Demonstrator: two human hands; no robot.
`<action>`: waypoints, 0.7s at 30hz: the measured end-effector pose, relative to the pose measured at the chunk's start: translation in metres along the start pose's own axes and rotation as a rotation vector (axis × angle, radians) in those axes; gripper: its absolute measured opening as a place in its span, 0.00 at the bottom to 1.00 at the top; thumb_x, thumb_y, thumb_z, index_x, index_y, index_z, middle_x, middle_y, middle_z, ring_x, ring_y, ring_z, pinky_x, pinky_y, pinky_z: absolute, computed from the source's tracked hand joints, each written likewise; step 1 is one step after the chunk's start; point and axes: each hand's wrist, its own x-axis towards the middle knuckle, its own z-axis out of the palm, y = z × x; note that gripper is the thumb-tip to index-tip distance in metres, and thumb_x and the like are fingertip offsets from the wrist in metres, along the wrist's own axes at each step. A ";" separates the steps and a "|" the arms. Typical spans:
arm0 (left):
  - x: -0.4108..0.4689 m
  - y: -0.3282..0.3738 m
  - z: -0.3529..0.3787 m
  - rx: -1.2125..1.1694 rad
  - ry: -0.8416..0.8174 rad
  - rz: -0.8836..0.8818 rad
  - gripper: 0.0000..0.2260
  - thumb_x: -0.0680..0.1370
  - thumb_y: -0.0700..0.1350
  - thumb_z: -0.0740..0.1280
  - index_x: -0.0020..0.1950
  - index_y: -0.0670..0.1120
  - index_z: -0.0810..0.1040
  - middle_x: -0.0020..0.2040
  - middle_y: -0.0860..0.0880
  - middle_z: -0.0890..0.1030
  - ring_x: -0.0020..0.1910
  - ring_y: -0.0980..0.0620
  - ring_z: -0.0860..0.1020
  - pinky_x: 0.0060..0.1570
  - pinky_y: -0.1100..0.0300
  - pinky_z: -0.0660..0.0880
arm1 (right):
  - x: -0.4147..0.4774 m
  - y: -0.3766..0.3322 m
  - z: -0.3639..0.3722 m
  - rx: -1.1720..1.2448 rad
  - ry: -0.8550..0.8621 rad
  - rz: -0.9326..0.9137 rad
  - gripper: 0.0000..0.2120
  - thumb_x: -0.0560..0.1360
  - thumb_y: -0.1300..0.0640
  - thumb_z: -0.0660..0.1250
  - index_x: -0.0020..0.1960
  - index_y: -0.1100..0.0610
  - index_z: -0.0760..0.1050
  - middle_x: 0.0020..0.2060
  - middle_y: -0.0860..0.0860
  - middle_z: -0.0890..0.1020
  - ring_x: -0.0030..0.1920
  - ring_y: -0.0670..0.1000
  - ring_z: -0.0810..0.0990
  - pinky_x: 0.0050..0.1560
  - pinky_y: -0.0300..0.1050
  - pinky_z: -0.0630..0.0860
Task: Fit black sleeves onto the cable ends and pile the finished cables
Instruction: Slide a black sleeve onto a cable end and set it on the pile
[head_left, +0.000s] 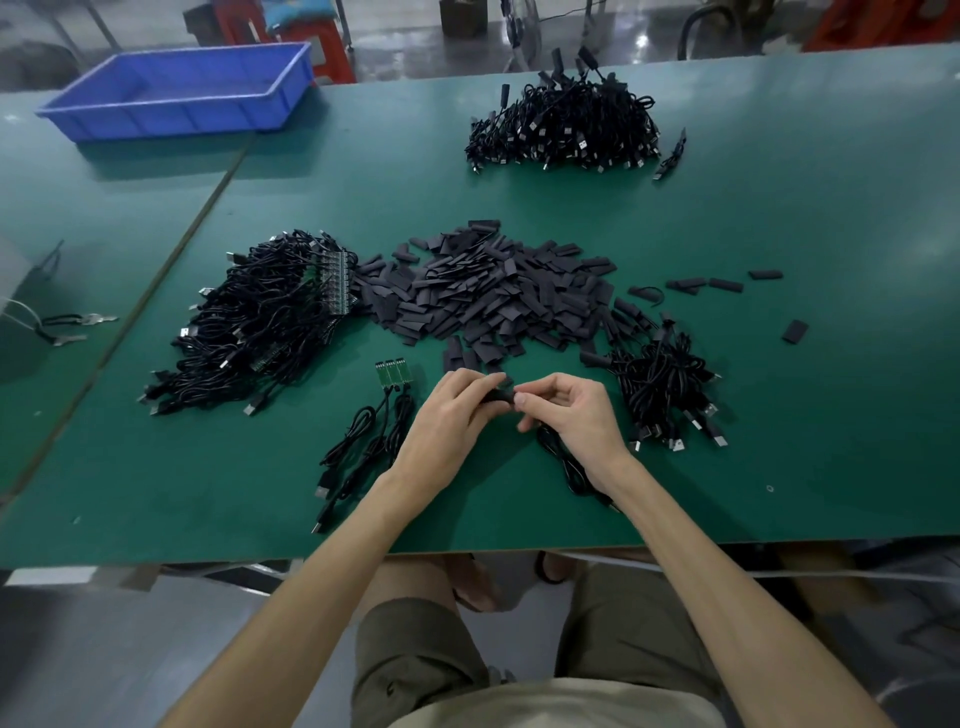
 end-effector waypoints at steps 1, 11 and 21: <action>0.000 0.000 -0.001 -0.016 0.002 -0.009 0.14 0.81 0.43 0.69 0.65 0.40 0.80 0.53 0.46 0.80 0.52 0.49 0.77 0.56 0.58 0.74 | 0.000 0.000 -0.001 0.012 -0.002 0.002 0.03 0.75 0.62 0.76 0.49 0.59 0.85 0.40 0.54 0.88 0.37 0.53 0.87 0.44 0.38 0.81; 0.000 0.001 0.001 -0.069 -0.029 0.000 0.09 0.81 0.36 0.67 0.60 0.39 0.81 0.50 0.45 0.78 0.48 0.49 0.77 0.52 0.58 0.75 | 0.000 -0.002 -0.006 0.044 -0.053 0.045 0.05 0.74 0.63 0.77 0.50 0.60 0.85 0.41 0.56 0.88 0.37 0.52 0.86 0.44 0.38 0.81; -0.001 0.000 0.000 -0.053 -0.055 0.078 0.09 0.80 0.36 0.69 0.60 0.38 0.81 0.48 0.45 0.77 0.47 0.48 0.75 0.50 0.59 0.73 | -0.002 -0.008 -0.008 -0.006 -0.111 0.056 0.07 0.72 0.64 0.79 0.49 0.64 0.84 0.38 0.55 0.88 0.35 0.53 0.87 0.45 0.39 0.82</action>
